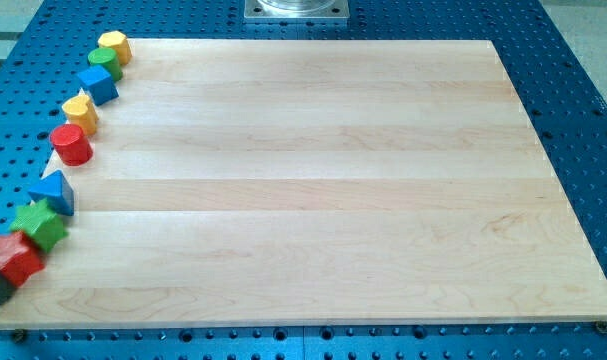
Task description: Place the red star in the horizontal line at right of the triangle
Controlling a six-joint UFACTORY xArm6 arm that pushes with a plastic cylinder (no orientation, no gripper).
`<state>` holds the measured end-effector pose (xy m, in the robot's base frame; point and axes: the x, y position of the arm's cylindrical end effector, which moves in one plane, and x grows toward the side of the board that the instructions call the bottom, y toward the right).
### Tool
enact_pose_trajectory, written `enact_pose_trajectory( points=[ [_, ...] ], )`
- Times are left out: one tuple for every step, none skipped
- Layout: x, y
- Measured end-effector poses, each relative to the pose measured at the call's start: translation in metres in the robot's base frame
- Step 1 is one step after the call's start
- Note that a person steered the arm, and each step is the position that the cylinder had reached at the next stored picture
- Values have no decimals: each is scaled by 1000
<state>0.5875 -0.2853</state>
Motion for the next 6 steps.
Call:
enact_pose_trajectory(
  points=[
    [-38,45],
    [-25,36],
    [-46,-6],
    [-76,88],
    [-82,177],
    [-59,127]
  ],
)
